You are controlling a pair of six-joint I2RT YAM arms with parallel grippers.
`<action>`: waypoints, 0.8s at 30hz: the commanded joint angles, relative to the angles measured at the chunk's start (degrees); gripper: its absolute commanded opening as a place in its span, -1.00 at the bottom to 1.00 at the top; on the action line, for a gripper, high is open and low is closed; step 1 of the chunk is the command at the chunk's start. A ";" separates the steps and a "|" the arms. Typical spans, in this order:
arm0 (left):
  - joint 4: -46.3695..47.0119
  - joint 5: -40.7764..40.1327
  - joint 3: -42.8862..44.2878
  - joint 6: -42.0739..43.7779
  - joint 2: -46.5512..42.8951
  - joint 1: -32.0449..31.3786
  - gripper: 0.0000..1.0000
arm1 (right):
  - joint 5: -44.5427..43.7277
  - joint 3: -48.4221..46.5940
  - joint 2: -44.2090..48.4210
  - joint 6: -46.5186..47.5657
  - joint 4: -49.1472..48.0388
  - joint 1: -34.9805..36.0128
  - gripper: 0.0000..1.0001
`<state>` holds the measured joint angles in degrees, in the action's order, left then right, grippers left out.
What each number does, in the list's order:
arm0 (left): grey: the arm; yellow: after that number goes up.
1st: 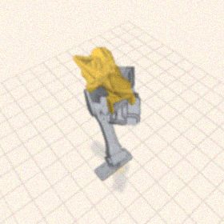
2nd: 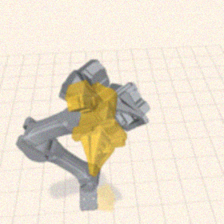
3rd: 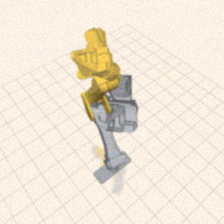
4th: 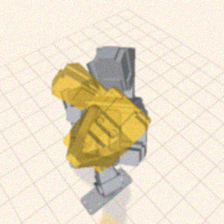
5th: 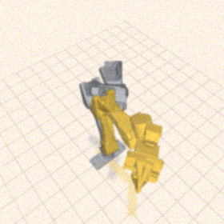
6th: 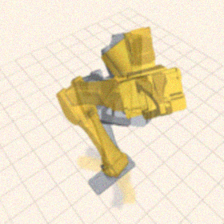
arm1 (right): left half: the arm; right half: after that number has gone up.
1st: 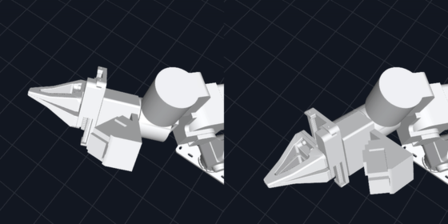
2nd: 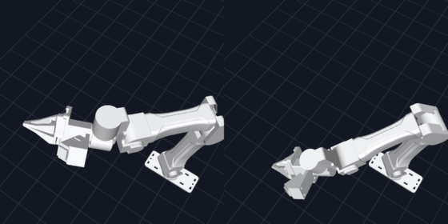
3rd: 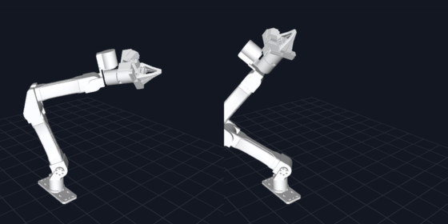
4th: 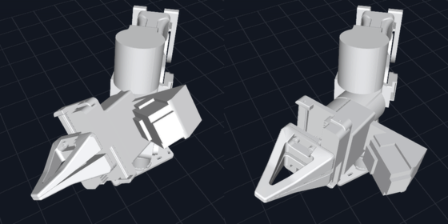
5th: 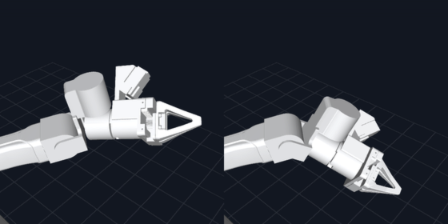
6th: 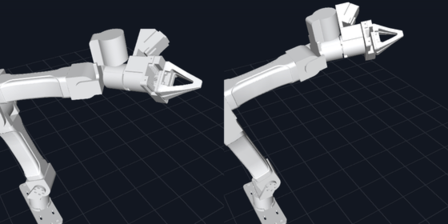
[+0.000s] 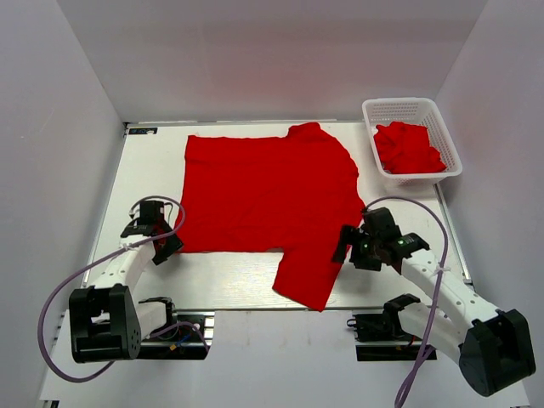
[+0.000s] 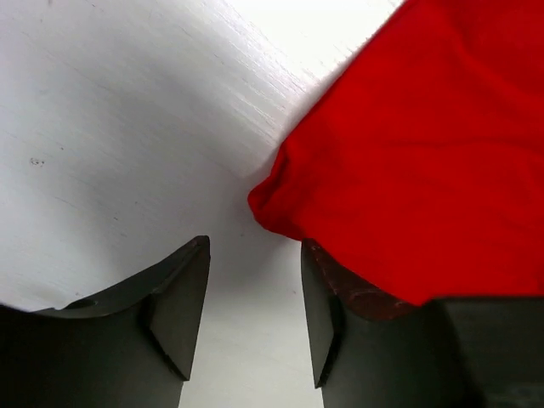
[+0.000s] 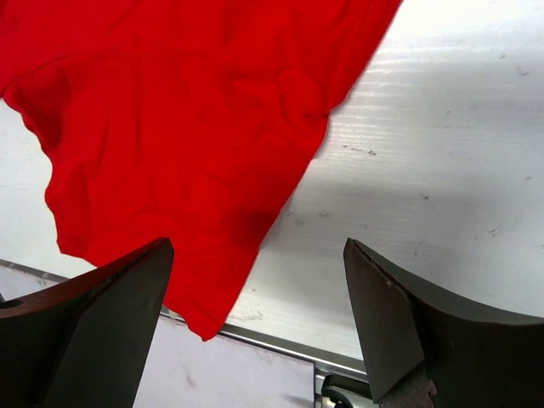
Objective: Fold and stack the t-shirts
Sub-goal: Grap the side of the flattened tshirt closest away from the robot with both arms
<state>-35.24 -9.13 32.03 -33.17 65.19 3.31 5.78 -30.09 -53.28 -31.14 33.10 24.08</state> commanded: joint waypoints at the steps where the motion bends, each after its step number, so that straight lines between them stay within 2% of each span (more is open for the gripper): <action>1: 3.69 -2.21 -0.13 -0.85 -1.03 0.20 0.14 | 0.72 -0.24 -1.21 -2.17 -0.92 1.49 0.73; 2: 3.69 -2.21 -0.13 -0.85 -0.51 0.20 0.10 | 0.98 -0.06 -1.65 -2.52 -1.28 1.76 0.73; 7: 6.76 -2.21 -0.13 -0.32 2.57 0.20 -0.37 | 0.81 0.38 -3.06 -4.54 -1.82 4.13 0.73; 13: 8.78 -1.69 -0.65 0.21 5.12 -0.32 -0.75 | 0.20 2.75 -3.50 -7.27 -3.13 7.39 0.73; 20: 9.32 -2.21 -0.13 0.21 5.65 -0.32 -1.00 | -0.42 3.46 -7.09 -10.08 -5.41 11.52 0.68; 23: 9.32 -2.21 -0.13 0.21 5.65 -0.32 -1.00 | -1.12 3.10 -8.86 -10.44 -5.76 13.45 0.57; 24: 9.32 -2.21 0.40 0.21 5.65 -0.32 -1.00 | -1.38 3.10 -9.73 -10.79 -6.64 13.80 0.49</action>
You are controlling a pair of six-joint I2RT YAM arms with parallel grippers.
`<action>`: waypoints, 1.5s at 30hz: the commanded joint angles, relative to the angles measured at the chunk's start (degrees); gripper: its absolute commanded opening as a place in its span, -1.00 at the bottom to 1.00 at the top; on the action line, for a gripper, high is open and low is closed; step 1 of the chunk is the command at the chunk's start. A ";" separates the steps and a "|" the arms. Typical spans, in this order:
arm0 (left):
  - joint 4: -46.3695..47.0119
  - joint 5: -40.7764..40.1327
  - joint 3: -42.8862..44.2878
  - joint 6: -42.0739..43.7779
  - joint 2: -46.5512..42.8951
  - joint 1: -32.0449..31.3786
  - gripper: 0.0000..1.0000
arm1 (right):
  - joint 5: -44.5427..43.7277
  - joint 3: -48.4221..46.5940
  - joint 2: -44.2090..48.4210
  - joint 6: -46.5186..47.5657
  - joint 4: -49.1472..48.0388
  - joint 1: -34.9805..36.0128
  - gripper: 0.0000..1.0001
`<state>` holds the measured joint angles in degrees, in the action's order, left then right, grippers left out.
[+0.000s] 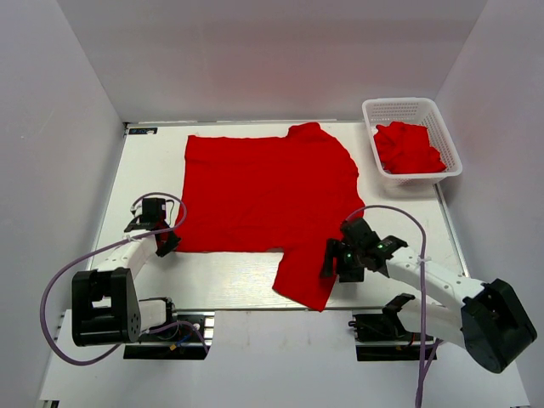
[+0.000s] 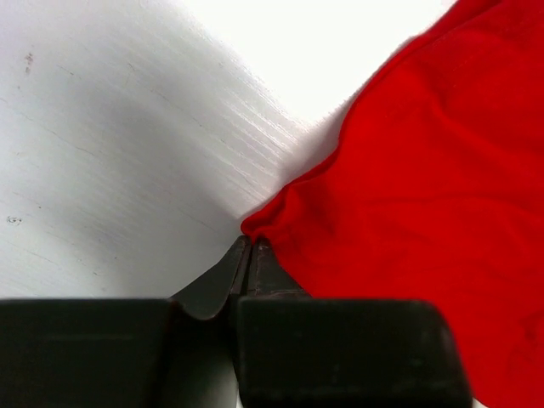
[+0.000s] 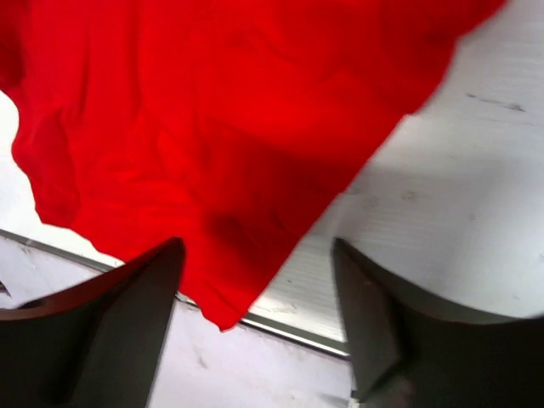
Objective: Fold and stack the t-shirts
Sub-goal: Grap the side of the flattened tshirt closest away from the robot with both arms
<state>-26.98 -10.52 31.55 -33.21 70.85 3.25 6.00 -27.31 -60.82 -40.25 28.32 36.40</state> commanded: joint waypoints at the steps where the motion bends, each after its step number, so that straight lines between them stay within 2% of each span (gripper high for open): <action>1: 1.05 -0.81 0.88 0.25 -0.01 -0.26 -1.00 | -1.87 0.24 -3.24 -1.85 -2.03 2.44 0.40; 6: 0.53 -1.86 0.88 0.25 -0.54 -0.26 -1.00 | -7.48 -0.73 -8.26 -2.29 -0.63 4.82 0.29; 9: -0.08 -1.87 0.88 0.25 -1.68 -0.26 -1.00 | -8.45 -1.42 -9.93 -3.08 -0.28 5.70 0.13; 10: -0.09 -1.87 0.88 0.25 -1.68 -0.26 -1.00 | -8.63 -1.69 -10.63 -3.43 0.07 5.96 -0.02; 12: -0.09 -2.48 0.88 0.25 -2.21 -0.26 -1.00 | -9.60 -2.48 -11.77 -4.04 0.34 6.57 -0.20; 16: -0.62 -2.48 0.36 0.25 -2.21 -0.26 -1.00 | -10.04 -2.66 -13.54 -5.71 0.78 7.72 -0.90; 17: -0.62 -2.48 0.35 0.25 -2.21 -0.26 -1.00 | -10.04 -2.66 -13.63 -5.89 0.95 7.81 -1.00; 22: -0.70 -1.70 0.96 1.48 -2.21 -0.26 -1.00 | -11.53 -5.46 -9.94 -6.42 4.81 8.68 -1.00; 26: -2.20 0.06 2.72 3.32 -6.24 -0.26 -1.00 | -12.59 -8.80 -1.61 -6.42 7.88 9.39 -1.00; 29: -4.39 0.68 4.83 4.73 -10.72 -0.78 -1.00 | -13.73 -13.72 -0.27 -5.63 10.00 10.18 -1.00; 36: -4.58 2.96 11.50 8.95 -11.79 -0.78 -1.00 | -18.99 -23.72 -1.32 -0.97 10.97 11.06 -1.00; 41: -1.24 4.55 15.29 9.48 -6.79 -0.78 -1.00 | -27.08 -31.57 -5.79 4.91 9.74 9.66 -1.00; 45: 1.05 5.07 22.21 10.53 -0.73 -0.78 -1.00 | -32.35 -37.02 -10.19 9.13 7.19 7.37 -1.00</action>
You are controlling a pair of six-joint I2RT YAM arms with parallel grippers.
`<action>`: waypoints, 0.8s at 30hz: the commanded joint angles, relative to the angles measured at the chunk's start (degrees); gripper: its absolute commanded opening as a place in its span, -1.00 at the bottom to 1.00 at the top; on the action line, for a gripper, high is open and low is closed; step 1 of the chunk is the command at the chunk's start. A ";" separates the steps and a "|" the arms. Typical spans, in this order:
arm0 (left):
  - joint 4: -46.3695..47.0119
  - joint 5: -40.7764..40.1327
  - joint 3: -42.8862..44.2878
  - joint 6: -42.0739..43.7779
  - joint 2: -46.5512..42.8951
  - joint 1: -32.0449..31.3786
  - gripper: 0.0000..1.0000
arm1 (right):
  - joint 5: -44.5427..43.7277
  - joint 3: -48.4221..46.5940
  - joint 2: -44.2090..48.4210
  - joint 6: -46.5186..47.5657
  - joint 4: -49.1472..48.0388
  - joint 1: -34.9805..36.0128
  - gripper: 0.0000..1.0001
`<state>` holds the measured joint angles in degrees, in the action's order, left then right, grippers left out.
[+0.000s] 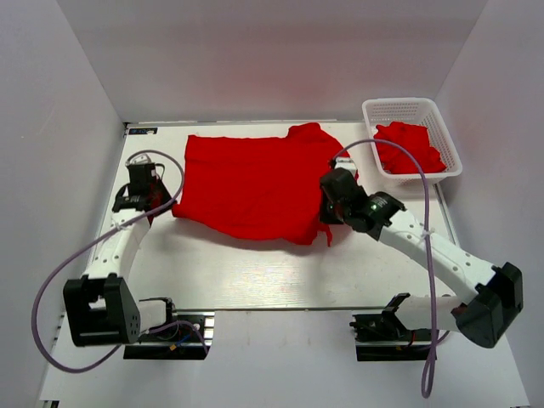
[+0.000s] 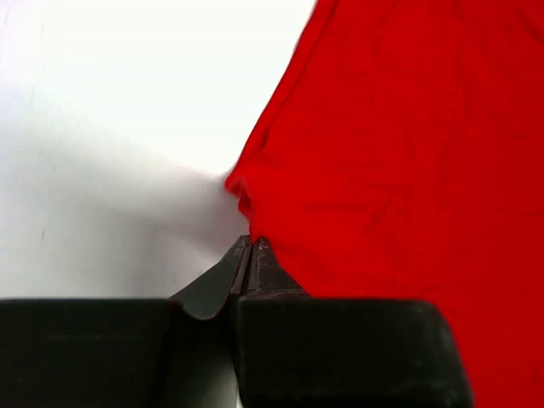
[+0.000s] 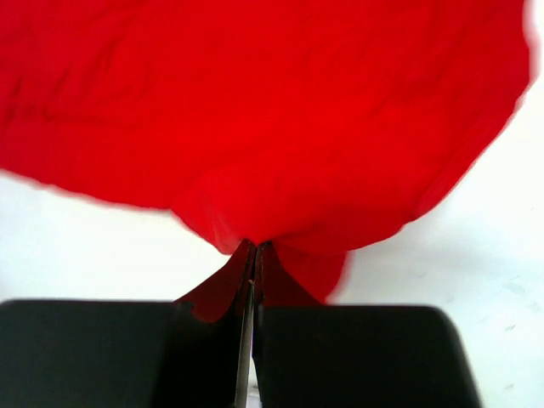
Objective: Fold and stack the t-shirts
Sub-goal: Grap the side of the flattened tshirt closest away from the robot with both arms, then fold the flattened tshirt in 1/3 of the way
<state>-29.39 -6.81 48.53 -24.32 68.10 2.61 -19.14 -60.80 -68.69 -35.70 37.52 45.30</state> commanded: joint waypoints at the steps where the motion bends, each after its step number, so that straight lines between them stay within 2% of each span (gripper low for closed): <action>1: 4.42 1.88 6.21 2.42 3.17 -0.15 -1.00 | -7.32 -5.80 -3.37 5.37 -3.05 -2.14 -1.00; 9: 9.08 3.73 14.30 2.96 14.33 -0.15 -1.00 | -7.41 -11.89 -9.18 10.83 -7.98 -11.27 -1.00; 12: 10.13 3.73 16.68 2.96 19.17 -0.15 -1.00 | -3.64 -12.33 -11.55 12.85 -12.18 -13.82 -1.00; 17: 11.37 3.73 19.83 3.48 25.94 -0.15 -1.00 | 3.11 -15.05 -18.14 13.55 -13.78 -17.43 -1.00; 24: 11.90 0.84 27.48 4.62 37.09 -0.15 -1.00 | 7.62 -17.69 -25.79 15.05 -17.83 -21.73 -1.00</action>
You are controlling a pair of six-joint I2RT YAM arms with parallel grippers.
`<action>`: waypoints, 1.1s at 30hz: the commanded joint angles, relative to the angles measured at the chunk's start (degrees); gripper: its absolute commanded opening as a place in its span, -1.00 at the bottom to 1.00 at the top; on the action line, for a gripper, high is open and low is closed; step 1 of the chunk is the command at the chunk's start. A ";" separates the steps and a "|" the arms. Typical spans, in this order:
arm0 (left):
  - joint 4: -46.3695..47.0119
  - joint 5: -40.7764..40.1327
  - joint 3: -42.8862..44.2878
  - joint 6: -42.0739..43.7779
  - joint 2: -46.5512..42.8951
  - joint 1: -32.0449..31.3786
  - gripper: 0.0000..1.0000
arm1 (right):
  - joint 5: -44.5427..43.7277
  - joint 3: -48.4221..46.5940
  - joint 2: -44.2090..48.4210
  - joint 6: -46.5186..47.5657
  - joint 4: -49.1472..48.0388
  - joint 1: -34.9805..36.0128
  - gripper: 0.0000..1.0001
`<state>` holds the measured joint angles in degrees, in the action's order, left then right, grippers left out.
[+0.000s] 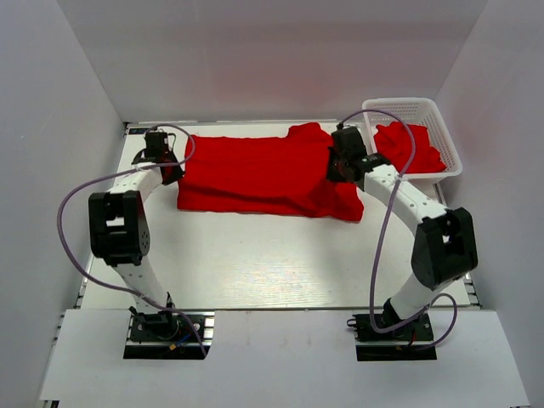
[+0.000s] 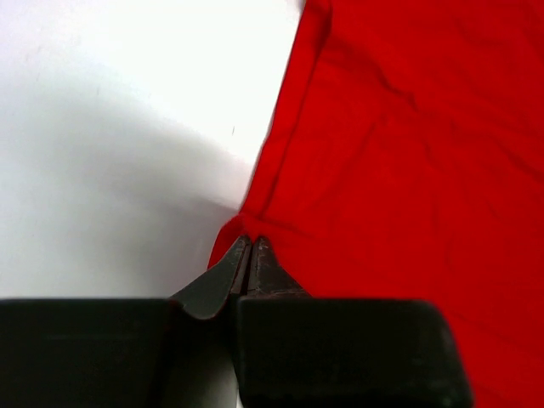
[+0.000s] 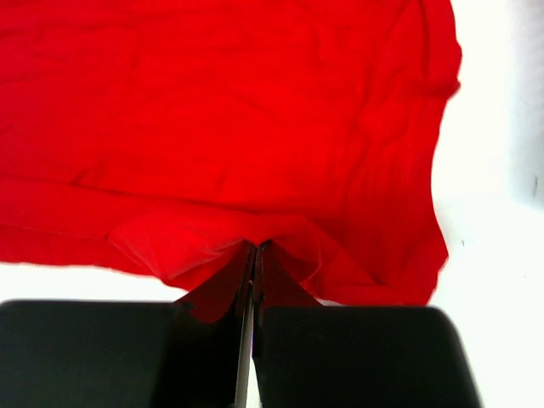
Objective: Fold and stack the t-shirts
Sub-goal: Fold the flattened tshirt in 1/3 of the way
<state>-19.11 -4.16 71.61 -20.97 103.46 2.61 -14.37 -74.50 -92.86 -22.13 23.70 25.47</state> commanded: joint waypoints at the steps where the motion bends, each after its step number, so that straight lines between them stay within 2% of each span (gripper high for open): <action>1: 1.62 -1.81 5.19 1.28 2.70 -0.15 -1.00 | 3.55 -4.33 -2.15 1.56 -4.28 -2.09 -1.00; 6: 1.62 -1.81 10.28 1.28 7.80 0.38 -1.00 | 7.77 -6.88 -5.84 1.74 -7.96 -4.29 -1.00; 12: 1.01 -0.76 15.21 1.81 13.25 0.38 -1.00 | 11.73 -14.87 -13.13 2.97 -6.48 -6.31 -1.00; 16: 1.01 -0.06 17.76 2.34 16.42 0.38 -1.00 | 16.02 -16.37 -17.87 2.88 -8.05 -7.80 -1.00; 24: 0.39 -1.20 21.11 2.34 20.72 0.38 -0.99 | 17.97 -19.54 -24.03 4.02 -7.44 -10.44 -1.00; 29: -0.74 -1.72 25.07 2.87 23.71 0.38 -0.99 | 19.56 -24.90 -29.74 4.64 -6.22 -11.85 -1.00; 31: -1.27 -1.72 25.86 2.87 24.24 0.38 -0.87 | 20.08 -27.27 -32.20 5.52 -5.34 -12.29 -1.00; 32: -1.28 -1.72 25.86 2.87 24.25 0.38 -0.59 | 19.82 -28.76 -32.64 5.78 -3.94 -12.29 -0.73; 33: -1.28 -1.72 25.86 2.87 24.25 0.38 -0.43 | 19.91 -29.99 -33.00 6.57 -2.88 -12.38 -0.46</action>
<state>-19.46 -5.17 95.85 -18.55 128.07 2.68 4.34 -99.77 -125.14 -18.37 18.72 13.61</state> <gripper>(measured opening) 0.232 0.177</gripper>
